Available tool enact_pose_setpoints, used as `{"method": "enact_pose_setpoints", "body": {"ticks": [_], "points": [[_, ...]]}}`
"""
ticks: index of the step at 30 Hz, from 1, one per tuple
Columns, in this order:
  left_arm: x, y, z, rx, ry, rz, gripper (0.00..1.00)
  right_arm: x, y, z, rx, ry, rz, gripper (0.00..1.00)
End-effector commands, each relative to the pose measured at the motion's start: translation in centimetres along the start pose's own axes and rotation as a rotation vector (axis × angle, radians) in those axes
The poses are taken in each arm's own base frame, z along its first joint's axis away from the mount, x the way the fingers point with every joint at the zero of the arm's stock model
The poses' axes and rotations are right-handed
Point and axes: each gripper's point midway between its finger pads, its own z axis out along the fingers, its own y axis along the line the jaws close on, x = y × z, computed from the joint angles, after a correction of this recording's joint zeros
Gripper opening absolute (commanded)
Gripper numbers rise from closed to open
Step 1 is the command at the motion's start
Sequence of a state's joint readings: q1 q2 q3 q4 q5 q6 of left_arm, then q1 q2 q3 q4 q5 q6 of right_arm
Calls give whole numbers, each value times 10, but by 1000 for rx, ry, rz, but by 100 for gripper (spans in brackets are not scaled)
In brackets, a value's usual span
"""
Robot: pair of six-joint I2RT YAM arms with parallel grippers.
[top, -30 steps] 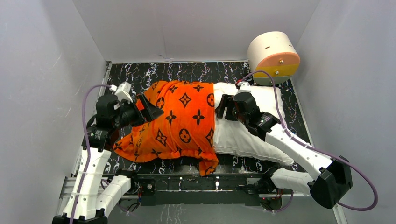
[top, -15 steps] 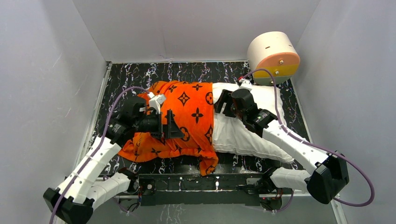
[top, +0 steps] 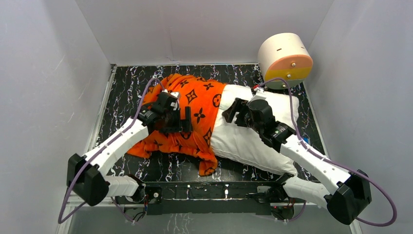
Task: Remove the pillowcase from the pillow
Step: Remove the pillow from the pillowcase.
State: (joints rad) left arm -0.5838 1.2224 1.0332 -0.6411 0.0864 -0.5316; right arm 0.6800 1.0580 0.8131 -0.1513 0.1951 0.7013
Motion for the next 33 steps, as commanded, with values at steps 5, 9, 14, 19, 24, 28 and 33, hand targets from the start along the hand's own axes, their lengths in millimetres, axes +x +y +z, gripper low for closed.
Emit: {"method": "enact_pose_setpoints", "body": {"ticks": [5, 9, 14, 19, 24, 28, 33], "points": [[-51, 12, -6, -86, -216, 7, 98, 27, -47, -18, 133, 60, -99, 82], [-17, 14, -25, -1, -229, -74, 98, 24, -52, -15, 161, 45, -108, 82], [15, 30, -46, 21, -279, -241, 98, 27, -53, -4, 174, 60, -109, 83], [22, 28, -44, 121, -355, -368, 98, 14, -55, 2, 221, -2, -37, 83], [13, 26, -22, 148, -392, -440, 95, 14, -40, 3, 119, -38, -2, 82], [7, 17, 8, 194, -378, -381, 88, 11, -41, 1, 122, -44, -26, 80], [14, 18, 33, 155, -290, -350, 55, 14, -47, 0, 155, -22, -57, 78]]}}
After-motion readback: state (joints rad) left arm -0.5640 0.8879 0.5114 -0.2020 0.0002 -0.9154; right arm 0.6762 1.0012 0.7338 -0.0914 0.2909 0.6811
